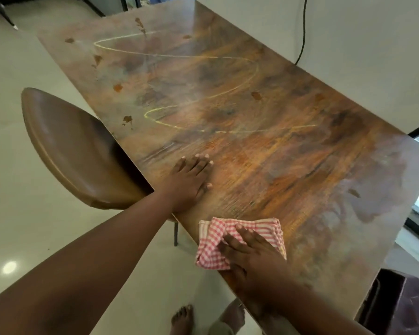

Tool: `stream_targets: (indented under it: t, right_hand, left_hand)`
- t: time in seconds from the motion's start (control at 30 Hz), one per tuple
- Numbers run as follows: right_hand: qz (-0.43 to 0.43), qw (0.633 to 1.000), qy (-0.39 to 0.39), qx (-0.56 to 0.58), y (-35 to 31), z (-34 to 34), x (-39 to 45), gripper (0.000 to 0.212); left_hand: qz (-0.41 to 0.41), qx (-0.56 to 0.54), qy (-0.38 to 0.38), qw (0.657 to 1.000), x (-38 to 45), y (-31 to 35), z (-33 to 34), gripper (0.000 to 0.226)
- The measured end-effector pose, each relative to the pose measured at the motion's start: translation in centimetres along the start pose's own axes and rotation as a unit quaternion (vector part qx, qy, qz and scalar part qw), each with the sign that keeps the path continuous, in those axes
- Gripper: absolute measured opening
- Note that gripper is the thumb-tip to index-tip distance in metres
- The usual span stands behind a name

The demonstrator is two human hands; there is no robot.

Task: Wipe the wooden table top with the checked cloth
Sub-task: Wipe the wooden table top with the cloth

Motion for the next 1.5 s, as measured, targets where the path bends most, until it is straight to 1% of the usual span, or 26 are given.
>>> stream_targets:
  t: [0.07, 0.13, 0.23, 0.3, 0.37, 0.43, 0.5, 0.6, 0.7, 0.83, 0.97, 1.07, 1.2, 1.3, 1.4, 1.5]
  right_hand:
    - [0.017, 1.0, -0.001, -0.004, 0.9, -0.6, 0.6, 0.044]
    - [0.029, 0.999, -0.006, 0.037, 1.1, -1.0, 1.8, 0.047]
    - [0.037, 0.997, 0.02, 0.07, 0.1, -1.4, 4.7, 0.05]
    - [0.023, 0.997, 0.024, 0.072, -1.4, -1.7, 6.7, 0.052]
    - [0.004, 0.997, 0.009, 0.074, -2.9, -1.7, 7.7, 0.052]
    - [-0.015, 0.997, -0.004, 0.069, -3.7, -1.1, 7.3, 0.047]
    - [-0.041, 0.998, 0.005, 0.045, -3.8, -0.5, 5.7, 0.044]
    - [-0.04, 0.999, 0.026, 0.006, -2.7, -0.2, 3.3, 0.042]
    - [-0.014, 0.999, 0.022, 0.03, -0.2, -0.7, 2.7, 0.043]
    - [0.024, 0.994, 0.048, 0.092, 2.8, -2.4, 5.2, 0.044]
    - [0.019, 0.995, 0.059, 0.076, 2.4, -3.1, 9.5, 0.047]
    - [0.004, 0.995, 0.057, 0.079, 1.3, -2.7, 10.3, 0.047]
    - [-0.025, 0.997, 0.039, 0.054, 1.7, -1.9, 9.1, 0.048]
    - [-0.029, 0.997, 0.035, 0.062, 2.8, -1.4, 7.4, 0.048]
    - [-0.014, 0.997, 0.044, 0.068, 4.6, -1.5, 5.7, 0.047]
    - [0.02, 0.996, 0.057, 0.067, 7.3, -2.4, 5.4, 0.047]
  left_hand:
    - [-0.016, -0.013, -0.008, 1.0, -0.6, -0.9, 0.1, 0.063]
    - [-0.034, -0.023, -0.007, 0.999, -1.0, -1.8, 0.3, 0.062]
    - [-0.067, -0.035, 0.034, 0.997, -1.5, -2.4, 0.5, 0.06]
    - [-0.082, -0.029, 0.055, 0.995, -1.6, -2.4, 0.6, 0.061]
    - [-0.085, -0.029, 0.061, 0.994, -1.6, -2.3, 0.7, 0.062]
    - [-0.089, -0.04, 0.072, 0.993, -1.6, -2.3, 0.6, 0.065]
    - [-0.089, -0.049, 0.079, 0.992, -1.6, -2.3, 0.5, 0.068]
    - [-0.088, -0.048, 0.073, 0.992, -1.5, -2.4, 0.7, 0.067]
    - [-0.094, -0.05, 0.067, 0.992, -1.5, -2.6, 0.8, 0.067]
    - [-0.102, -0.058, 0.067, 0.991, -1.4, -2.5, 0.8, 0.069]
    - [-0.095, -0.055, 0.067, 0.992, -1.4, -2.4, 0.7, 0.08]
    - [-0.09, -0.051, 0.056, 0.993, -1.3, -2.5, 0.5, 0.083]
    - [-0.096, -0.052, 0.048, 0.993, -1.4, -2.3, 0.3, 0.072]
    - [-0.091, -0.035, 0.042, 0.994, -1.4, -2.0, 0.0, 0.069]
    - [-0.079, 0.006, 0.031, 0.996, -0.9, -2.0, -0.3, 0.065]
    - [-0.072, 0.02, 0.036, 0.997, -0.4, -1.5, -0.6, 0.062]
Point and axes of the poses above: each hand's wrist, its own x-axis towards the middle knuckle, its own z-axis out of the palm, y = z × x, the point moved 1 cm from there along x, towards the middle knuckle, and after that the axes turned 9 degrees about -y, right-handed, at the moved point
